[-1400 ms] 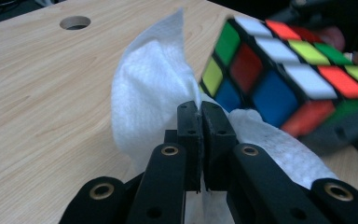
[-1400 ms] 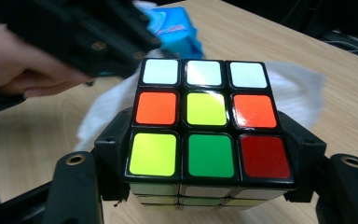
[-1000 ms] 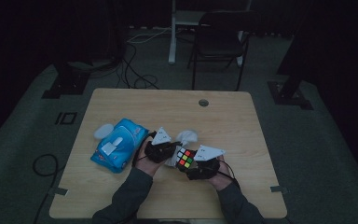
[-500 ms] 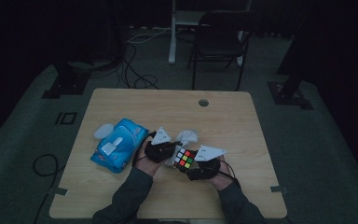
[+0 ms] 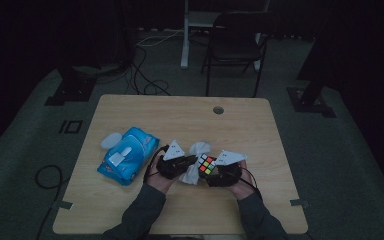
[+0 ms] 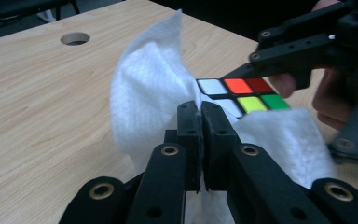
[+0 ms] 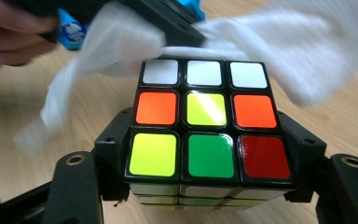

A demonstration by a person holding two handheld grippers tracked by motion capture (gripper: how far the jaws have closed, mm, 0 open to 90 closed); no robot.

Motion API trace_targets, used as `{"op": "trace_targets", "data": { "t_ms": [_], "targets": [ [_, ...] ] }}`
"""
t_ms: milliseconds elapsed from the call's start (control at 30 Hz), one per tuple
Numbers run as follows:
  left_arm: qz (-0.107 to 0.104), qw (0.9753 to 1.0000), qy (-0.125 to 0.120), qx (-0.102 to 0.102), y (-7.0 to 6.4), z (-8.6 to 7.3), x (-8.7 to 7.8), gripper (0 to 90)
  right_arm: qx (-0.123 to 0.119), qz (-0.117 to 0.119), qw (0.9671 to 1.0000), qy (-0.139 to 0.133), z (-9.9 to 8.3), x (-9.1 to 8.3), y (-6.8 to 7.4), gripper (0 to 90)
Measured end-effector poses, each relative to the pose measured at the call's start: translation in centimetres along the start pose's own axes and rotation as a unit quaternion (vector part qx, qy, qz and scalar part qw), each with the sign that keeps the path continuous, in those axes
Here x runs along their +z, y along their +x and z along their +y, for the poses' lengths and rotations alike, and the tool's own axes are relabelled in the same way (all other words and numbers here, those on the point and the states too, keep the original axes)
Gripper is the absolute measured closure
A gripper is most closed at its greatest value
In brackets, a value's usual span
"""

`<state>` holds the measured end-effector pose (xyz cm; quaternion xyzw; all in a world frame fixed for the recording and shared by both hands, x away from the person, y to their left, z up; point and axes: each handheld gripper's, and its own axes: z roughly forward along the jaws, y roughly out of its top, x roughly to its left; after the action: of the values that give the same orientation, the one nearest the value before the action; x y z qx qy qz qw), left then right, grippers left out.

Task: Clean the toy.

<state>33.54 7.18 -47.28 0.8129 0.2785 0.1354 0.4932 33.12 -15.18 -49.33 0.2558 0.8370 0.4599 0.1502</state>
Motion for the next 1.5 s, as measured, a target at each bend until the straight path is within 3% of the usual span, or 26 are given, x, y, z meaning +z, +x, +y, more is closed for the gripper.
{"op": "trace_targets", "data": {
  "t_ms": [167, 433, 533, 867, 1300, 1500],
  "targets": [
    [0.003, 1.0, -0.003, 0.002, -0.2, -0.1, -0.4, 88.0, 0.011, -0.007, 0.9999, 0.009, 0.0, 0.2, -0.1, 33.8],
    [-0.011, 0.9999, 0.002, 0.011, -0.9, -0.4, -0.3, 87.9, 0.035, -0.023, 0.9989, 0.019, -0.1, 0.3, -0.6, 33.8],
    [-0.018, 0.9995, 0.011, 0.024, -1.5, -0.5, 0.0, 88.0, 0.046, -0.026, 0.9984, 0.019, -0.2, 0.3, -0.8, 33.8],
    [-0.015, 0.9986, 0.026, 0.044, -1.7, -0.7, 0.3, 88.0, 0.056, -0.018, 0.9982, 0.014, -0.2, 0.1, -1.0, 33.8],
    [-0.006, 0.9977, 0.049, 0.047, -1.7, -1.6, 0.9, 88.0, 0.08, -0.004, 0.9968, -0.005, -0.1, -0.5, -1.5, 33.8],
    [-0.011, 0.997, 0.058, 0.05, -2.1, -2.0, 1.4, 88.0, 0.091, -0.001, 0.9958, -0.01, 0.0, -0.7, -1.7, 33.8]
  ]
}}
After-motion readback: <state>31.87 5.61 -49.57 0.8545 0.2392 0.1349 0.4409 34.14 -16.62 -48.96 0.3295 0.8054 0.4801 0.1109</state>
